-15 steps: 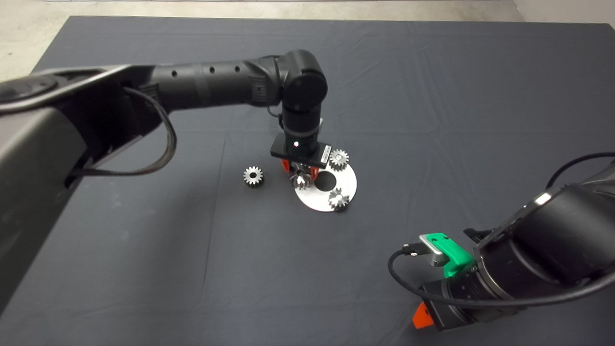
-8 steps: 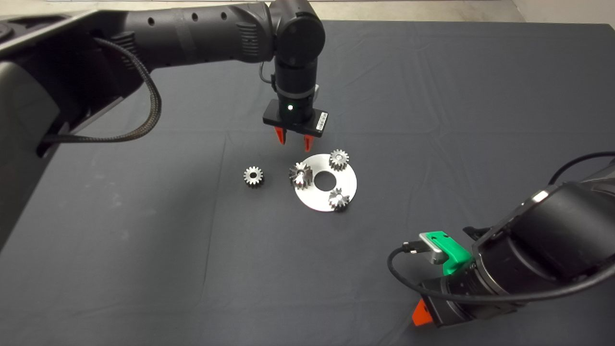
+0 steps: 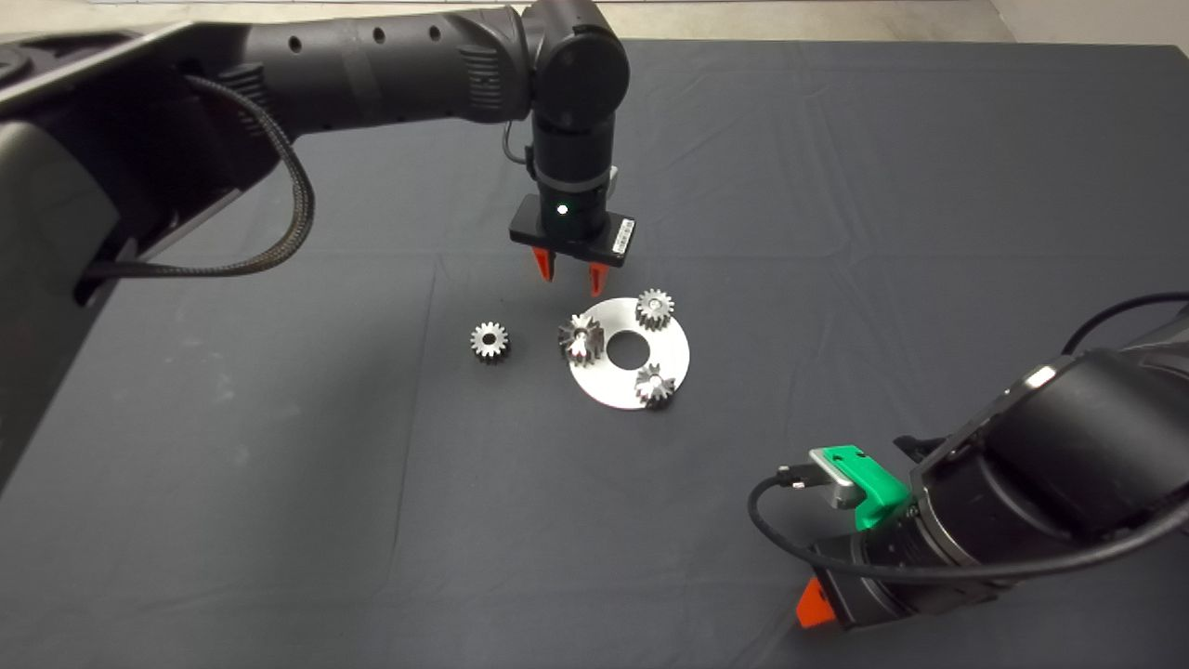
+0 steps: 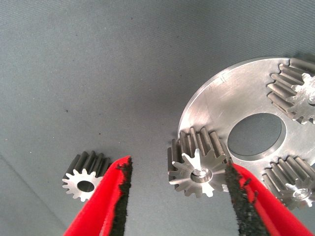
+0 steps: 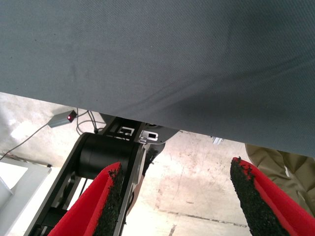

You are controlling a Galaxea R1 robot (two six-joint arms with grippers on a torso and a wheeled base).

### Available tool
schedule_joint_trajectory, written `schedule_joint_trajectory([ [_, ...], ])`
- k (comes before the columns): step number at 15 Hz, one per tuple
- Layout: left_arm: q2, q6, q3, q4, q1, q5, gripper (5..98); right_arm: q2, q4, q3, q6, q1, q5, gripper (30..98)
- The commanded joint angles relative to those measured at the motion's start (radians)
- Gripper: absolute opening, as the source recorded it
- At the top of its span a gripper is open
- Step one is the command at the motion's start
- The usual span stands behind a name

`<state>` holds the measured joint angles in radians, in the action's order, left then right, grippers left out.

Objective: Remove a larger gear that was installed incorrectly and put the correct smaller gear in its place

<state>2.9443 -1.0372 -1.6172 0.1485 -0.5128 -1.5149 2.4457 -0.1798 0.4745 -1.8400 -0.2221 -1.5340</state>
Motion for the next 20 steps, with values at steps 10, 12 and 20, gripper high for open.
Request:
schedule_joint_trajectory([
  [10,0.002,-0.001,-0.004,-0.007,0.03,-0.008,58.2,-0.001,0.028,0.015,0.024,-0.019,-0.124,58.4],
  [12,0.002,-0.001,-0.002,-0.007,0.03,-0.008,61.8,-0.001,0.027,0.016,0.024,-0.019,-0.124,58.4],
  [20,0.002,-0.007,0.008,-0.009,0.03,-0.007,73.2,-0.003,0.028,0.022,0.027,-0.019,-0.124,58.4],
])
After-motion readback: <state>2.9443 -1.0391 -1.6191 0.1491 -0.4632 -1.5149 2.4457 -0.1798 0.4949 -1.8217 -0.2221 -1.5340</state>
